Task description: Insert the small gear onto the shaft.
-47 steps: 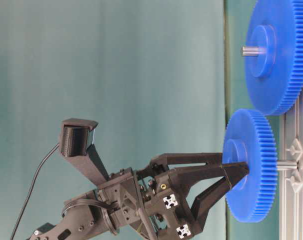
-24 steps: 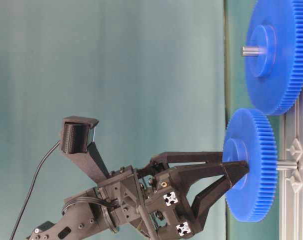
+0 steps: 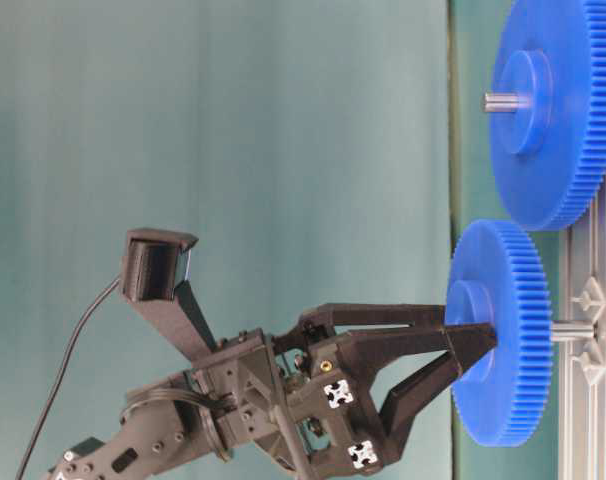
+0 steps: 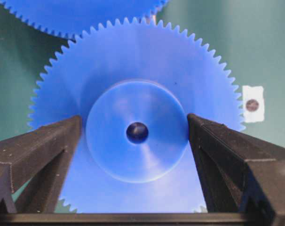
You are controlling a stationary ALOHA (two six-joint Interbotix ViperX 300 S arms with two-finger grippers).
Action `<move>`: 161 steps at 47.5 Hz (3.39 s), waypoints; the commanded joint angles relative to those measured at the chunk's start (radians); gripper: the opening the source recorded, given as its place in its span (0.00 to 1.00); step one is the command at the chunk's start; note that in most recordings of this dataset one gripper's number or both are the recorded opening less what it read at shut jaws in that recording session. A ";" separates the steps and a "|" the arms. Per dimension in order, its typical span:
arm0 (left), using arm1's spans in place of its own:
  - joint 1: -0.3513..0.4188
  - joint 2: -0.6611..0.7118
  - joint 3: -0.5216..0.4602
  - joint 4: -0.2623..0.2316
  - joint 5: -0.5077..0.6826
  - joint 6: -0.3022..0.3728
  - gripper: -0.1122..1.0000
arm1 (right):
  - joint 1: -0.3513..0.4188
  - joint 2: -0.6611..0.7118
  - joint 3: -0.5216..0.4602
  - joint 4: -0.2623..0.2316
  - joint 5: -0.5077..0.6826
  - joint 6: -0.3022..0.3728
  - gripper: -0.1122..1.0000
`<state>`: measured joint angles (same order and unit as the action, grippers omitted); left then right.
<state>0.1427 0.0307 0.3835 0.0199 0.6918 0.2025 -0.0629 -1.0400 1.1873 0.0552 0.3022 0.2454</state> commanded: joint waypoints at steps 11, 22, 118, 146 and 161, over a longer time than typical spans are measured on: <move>0.008 -0.020 -0.031 0.006 -0.002 -0.003 0.93 | -0.002 -0.015 -0.002 0.002 -0.020 0.009 0.20; 0.006 -0.020 -0.032 0.006 -0.002 -0.003 0.93 | -0.002 -0.020 -0.002 0.002 -0.018 0.009 0.20; -0.083 -0.545 0.344 0.006 -0.333 -0.189 0.93 | -0.002 -0.141 0.043 -0.005 0.003 0.006 0.20; -0.110 -0.598 0.422 0.006 -0.380 -0.195 0.92 | -0.002 -0.149 0.044 -0.014 0.008 0.005 0.20; -0.110 -0.607 0.439 0.006 -0.380 -0.199 0.92 | -0.003 -0.149 0.043 -0.014 0.011 0.005 0.20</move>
<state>0.0353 -0.5645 0.8330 0.0215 0.3206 0.0061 -0.0629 -1.1965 1.2441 0.0430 0.3175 0.2470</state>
